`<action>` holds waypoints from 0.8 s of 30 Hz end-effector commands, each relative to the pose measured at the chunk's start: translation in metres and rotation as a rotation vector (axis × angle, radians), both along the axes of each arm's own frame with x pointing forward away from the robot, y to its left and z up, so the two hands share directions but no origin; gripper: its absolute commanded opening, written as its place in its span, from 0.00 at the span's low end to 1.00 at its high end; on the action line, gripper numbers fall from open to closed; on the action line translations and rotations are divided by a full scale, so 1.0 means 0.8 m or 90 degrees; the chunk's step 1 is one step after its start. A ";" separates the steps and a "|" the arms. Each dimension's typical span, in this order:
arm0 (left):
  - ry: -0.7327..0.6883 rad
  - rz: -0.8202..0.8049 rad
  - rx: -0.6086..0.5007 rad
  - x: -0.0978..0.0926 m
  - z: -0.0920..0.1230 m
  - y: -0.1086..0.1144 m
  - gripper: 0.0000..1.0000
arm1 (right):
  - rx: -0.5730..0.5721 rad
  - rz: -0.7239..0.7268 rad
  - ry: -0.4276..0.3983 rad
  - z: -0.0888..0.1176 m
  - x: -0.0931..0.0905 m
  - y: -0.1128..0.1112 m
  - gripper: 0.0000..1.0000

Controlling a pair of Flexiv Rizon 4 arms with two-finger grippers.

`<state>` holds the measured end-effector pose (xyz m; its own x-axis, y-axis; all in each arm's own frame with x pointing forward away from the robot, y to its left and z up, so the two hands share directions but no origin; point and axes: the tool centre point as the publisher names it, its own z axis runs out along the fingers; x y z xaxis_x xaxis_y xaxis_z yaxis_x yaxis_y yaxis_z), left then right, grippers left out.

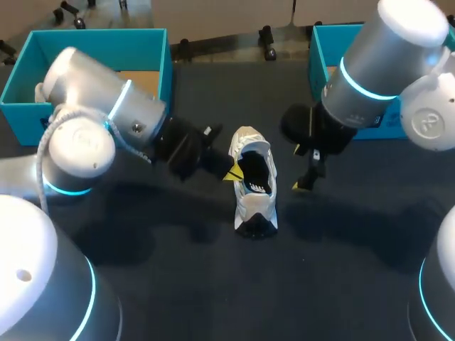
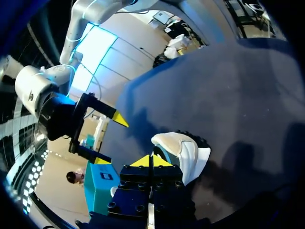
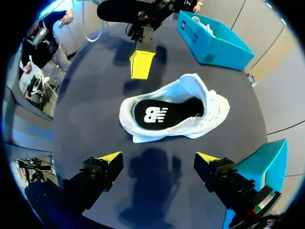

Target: Take the shoe out of the shoebox, open the shoe tongue, remove and reinsert the insole, then place the shoe into the shoebox

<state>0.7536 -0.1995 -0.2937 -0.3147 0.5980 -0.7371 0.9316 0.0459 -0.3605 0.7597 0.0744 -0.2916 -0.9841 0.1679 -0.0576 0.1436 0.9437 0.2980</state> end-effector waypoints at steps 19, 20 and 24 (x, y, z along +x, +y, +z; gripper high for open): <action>-0.006 -0.051 0.098 0.000 0.017 0.001 0.00 | 0.017 -0.063 0.010 0.120 -0.037 -0.044 1.00; -0.006 -0.051 0.098 0.000 0.017 0.001 0.00 | 0.018 -0.066 0.012 0.124 -0.040 -0.046 1.00; -0.006 -0.051 0.098 0.000 0.017 0.001 0.00 | 0.022 -0.070 0.019 0.137 -0.049 -0.048 1.00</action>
